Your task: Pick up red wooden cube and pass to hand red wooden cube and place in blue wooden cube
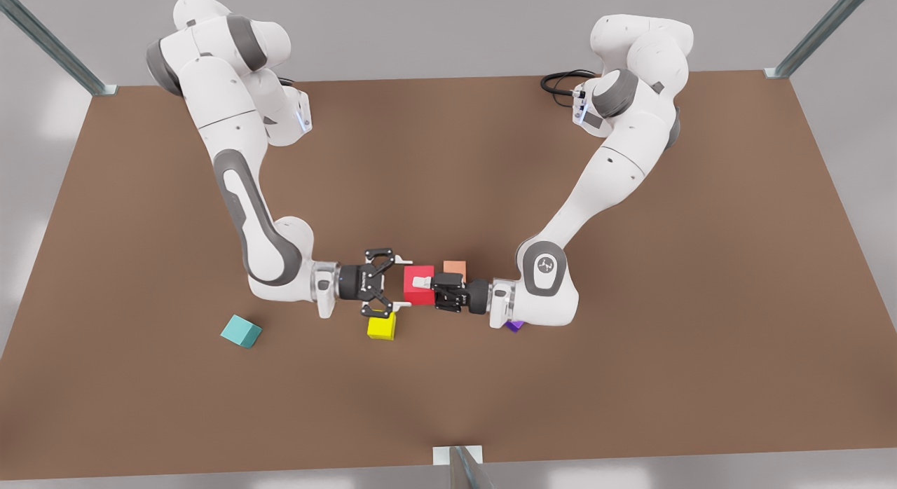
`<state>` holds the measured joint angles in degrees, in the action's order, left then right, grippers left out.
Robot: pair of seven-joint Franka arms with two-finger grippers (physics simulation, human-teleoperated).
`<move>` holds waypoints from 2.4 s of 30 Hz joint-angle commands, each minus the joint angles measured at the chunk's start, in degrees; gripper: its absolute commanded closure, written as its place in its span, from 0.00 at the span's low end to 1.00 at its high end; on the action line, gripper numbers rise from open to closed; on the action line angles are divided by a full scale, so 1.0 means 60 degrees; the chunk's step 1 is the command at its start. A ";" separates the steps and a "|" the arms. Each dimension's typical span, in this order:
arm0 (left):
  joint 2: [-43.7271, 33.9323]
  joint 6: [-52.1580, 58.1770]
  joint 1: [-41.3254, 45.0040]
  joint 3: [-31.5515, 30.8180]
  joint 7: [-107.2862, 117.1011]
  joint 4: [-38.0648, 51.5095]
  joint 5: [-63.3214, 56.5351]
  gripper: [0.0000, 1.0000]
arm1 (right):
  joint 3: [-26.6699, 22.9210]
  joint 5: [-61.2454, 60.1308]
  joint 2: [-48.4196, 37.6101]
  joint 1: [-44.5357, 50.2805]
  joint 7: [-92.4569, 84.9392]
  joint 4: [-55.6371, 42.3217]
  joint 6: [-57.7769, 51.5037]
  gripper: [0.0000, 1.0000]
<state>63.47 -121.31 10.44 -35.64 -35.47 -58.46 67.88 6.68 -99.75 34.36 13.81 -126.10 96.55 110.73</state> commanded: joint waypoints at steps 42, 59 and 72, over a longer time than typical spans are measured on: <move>-0.0047 -0.0085 0.0061 0.0008 -0.0241 -0.0041 0.0113 0.00 | 0.0630 -0.0236 0.0234 -0.0090 0.0215 -0.0579 0.0895 0.42; -0.2503 0.5480 -0.3835 -0.0007 0.5208 0.0383 -1.0828 0.00 | 0.0513 0.4623 -0.0336 -0.2520 0.2790 -0.0447 -0.0773 0.42; -0.8309 0.6375 -0.0042 0.5589 0.6175 -0.4172 -1.1050 0.00 | -0.1757 1.3387 -0.0440 -0.2800 1.0527 -0.1970 -0.1009 0.41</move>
<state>13.85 -85.14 9.79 -1.83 -15.37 -83.36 -0.24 -3.85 -26.75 31.64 -2.98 -99.23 85.50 104.76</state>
